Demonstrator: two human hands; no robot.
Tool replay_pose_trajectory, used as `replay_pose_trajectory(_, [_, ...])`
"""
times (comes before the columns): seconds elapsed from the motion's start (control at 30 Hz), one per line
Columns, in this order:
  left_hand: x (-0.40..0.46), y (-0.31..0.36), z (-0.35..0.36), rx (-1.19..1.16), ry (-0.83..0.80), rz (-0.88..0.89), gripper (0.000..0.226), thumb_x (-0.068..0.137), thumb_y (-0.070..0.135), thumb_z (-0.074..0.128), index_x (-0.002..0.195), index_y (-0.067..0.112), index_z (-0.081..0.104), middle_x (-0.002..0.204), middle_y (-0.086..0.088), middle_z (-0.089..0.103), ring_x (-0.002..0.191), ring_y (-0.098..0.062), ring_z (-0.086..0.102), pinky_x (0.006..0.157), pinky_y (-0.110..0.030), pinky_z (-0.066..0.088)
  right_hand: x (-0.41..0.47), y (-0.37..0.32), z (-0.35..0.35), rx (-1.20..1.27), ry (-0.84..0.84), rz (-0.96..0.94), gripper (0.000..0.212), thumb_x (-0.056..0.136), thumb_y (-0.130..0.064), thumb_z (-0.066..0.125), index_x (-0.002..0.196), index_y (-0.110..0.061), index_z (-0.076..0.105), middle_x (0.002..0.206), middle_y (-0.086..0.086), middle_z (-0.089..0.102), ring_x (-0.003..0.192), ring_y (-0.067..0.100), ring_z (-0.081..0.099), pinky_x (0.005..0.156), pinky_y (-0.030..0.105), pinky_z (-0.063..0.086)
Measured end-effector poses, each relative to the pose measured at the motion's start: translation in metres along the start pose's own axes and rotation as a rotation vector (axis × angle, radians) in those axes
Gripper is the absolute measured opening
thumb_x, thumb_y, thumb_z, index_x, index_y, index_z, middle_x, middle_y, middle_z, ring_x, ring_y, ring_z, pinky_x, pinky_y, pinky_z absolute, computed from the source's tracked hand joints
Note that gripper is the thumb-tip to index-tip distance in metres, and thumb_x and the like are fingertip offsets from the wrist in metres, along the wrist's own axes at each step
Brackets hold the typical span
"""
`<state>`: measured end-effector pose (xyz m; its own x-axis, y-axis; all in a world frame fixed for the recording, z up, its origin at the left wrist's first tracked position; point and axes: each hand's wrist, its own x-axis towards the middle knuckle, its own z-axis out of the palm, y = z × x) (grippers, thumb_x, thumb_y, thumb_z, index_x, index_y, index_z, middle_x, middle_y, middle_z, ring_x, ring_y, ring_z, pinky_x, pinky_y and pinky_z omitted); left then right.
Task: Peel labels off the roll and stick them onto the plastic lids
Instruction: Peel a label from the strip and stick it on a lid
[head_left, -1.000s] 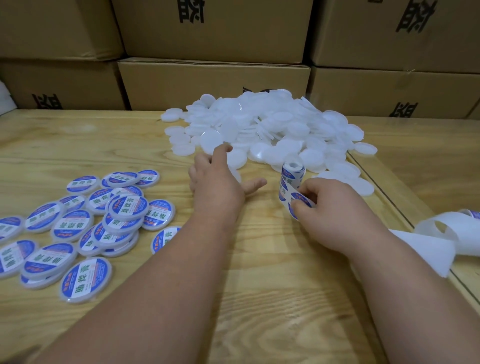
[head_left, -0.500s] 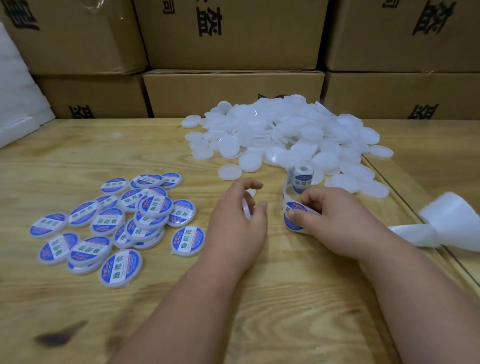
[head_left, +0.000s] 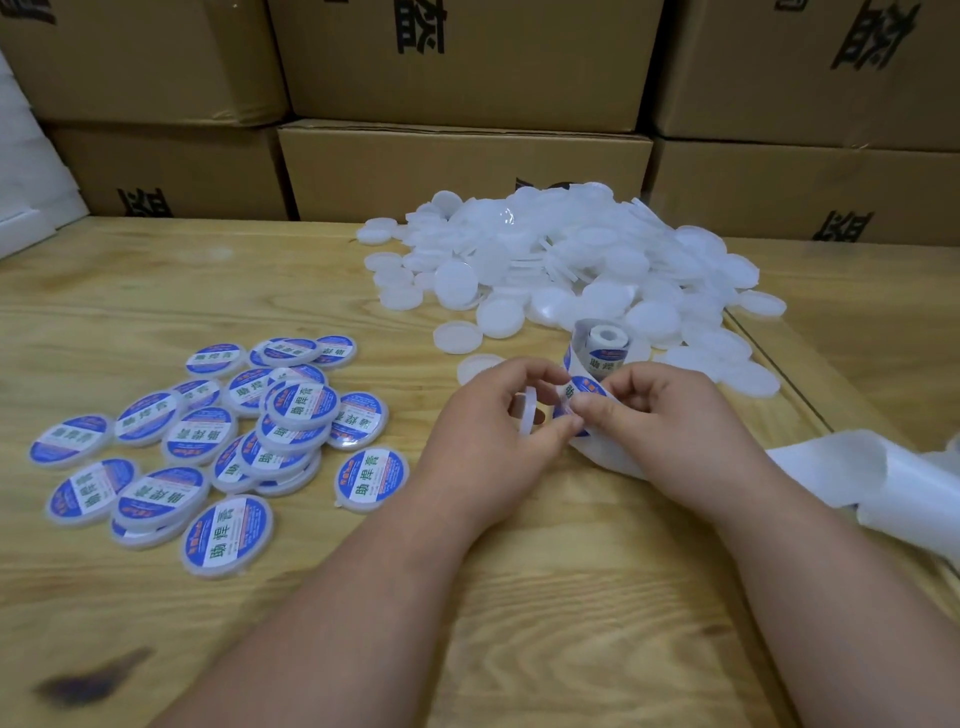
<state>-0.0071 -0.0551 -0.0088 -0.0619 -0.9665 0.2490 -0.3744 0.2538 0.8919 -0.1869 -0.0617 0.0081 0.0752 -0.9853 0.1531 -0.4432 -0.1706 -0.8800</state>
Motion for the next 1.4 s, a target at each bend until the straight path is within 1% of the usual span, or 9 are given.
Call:
replay_pose_trajectory(0.17, [0.0005,0.0008,0.0032,0.01,0.027,0.016,0.018,0.081,0.038,0.081,0.094,0.042,0.069,0.095,0.026,0.066,0.091,-0.005,0.066,0.081,-0.035,0.057,-0.0008,-0.0007,0.0038,-0.006,0.01,-0.021,0.024,0.089,-0.048,0.072,0.073,-0.03,0.076,0.059,-0.012,0.059,0.056,0.0,0.047,0.051,0.01,0.036])
replay_pose_trajectory(0.23, [0.0014,0.0006,0.0032,0.008,0.052,0.018,0.014,0.082,0.036,0.08,0.092,0.039,0.07,0.094,0.022,0.069,0.089,-0.006,0.066,0.08,-0.035,0.057,-0.0022,-0.0019,0.0046,0.008,-0.015,-0.018,0.021,0.093,-0.043,0.07,0.079,-0.029,0.077,0.071,-0.001,0.069,0.064,0.005,0.055,0.062,0.02,0.044])
replay_pose_trajectory(0.33, [0.0026,0.0002,0.0025,-0.01,0.079,-0.005,0.014,0.083,0.032,0.08,0.089,0.039,0.069,0.095,0.018,0.069,0.089,-0.008,0.067,0.08,-0.036,0.057,-0.0034,-0.0047,0.0053,0.046,-0.047,0.013,0.013,0.082,-0.033,0.066,0.087,-0.029,0.077,0.086,-0.002,0.076,0.08,0.014,0.069,0.075,0.033,0.052])
replay_pose_trajectory(0.57, [0.003,-0.0004,0.0022,0.016,0.076,0.027,0.011,0.082,0.042,0.081,0.084,0.037,0.072,0.092,0.022,0.067,0.088,-0.004,0.062,0.071,-0.02,0.051,-0.0016,-0.0009,0.0037,0.039,0.021,0.016,0.006,0.091,-0.027,0.073,0.087,-0.022,0.074,0.088,0.004,0.077,0.09,0.028,0.071,0.08,0.046,0.058])
replay_pose_trajectory(0.7, [0.0027,0.0,0.0016,0.016,0.069,0.025,0.016,0.078,0.046,0.083,0.086,0.042,0.071,0.097,0.029,0.062,0.089,0.0,0.059,0.07,-0.016,0.049,-0.0027,-0.0041,0.0032,0.078,-0.007,0.008,0.011,0.093,-0.031,0.071,0.085,-0.029,0.078,0.084,-0.001,0.078,0.079,0.013,0.072,0.077,0.037,0.056])
replay_pose_trajectory(0.83, [0.0025,0.0013,0.0006,0.033,0.081,0.024,0.022,0.076,0.048,0.084,0.089,0.05,0.067,0.099,0.031,0.061,0.09,0.003,0.058,0.071,-0.013,0.047,-0.0053,-0.0091,0.003,0.115,-0.082,0.019,0.027,0.072,-0.042,0.062,0.088,-0.032,0.081,0.088,0.003,0.078,0.08,0.011,0.069,0.076,0.033,0.053])
replay_pose_trajectory(1.0, [0.0018,0.0003,0.001,0.067,0.077,0.027,0.015,0.078,0.048,0.082,0.086,0.046,0.069,0.09,0.022,0.065,0.09,0.0,0.059,0.073,-0.013,0.047,-0.0035,-0.0048,0.0019,0.059,-0.027,-0.037,0.008,0.087,-0.024,0.068,0.086,-0.029,0.074,0.084,0.003,0.075,0.074,0.018,0.066,0.071,0.038,0.053])
replay_pose_trajectory(1.27, [0.0006,0.0025,0.0002,0.09,0.046,0.052,0.005,0.084,0.045,0.073,0.088,0.041,0.072,0.091,0.015,0.07,0.09,-0.004,0.064,0.077,-0.031,0.054,-0.003,-0.0021,0.0011,0.011,-0.041,-0.131,0.012,0.092,-0.017,0.069,0.087,-0.028,0.071,0.07,-0.016,0.064,0.064,0.002,0.056,0.059,0.016,0.044])
replay_pose_trajectory(1.4, [0.0001,0.003,0.0001,0.097,0.062,0.052,0.011,0.082,0.047,0.063,0.085,0.041,0.071,0.086,0.017,0.069,0.086,-0.002,0.061,0.068,-0.018,0.044,-0.004,-0.003,0.0008,-0.002,-0.054,-0.129,0.019,0.09,-0.014,0.067,0.089,-0.033,0.072,0.073,-0.014,0.068,0.068,0.002,0.061,0.061,0.018,0.048])
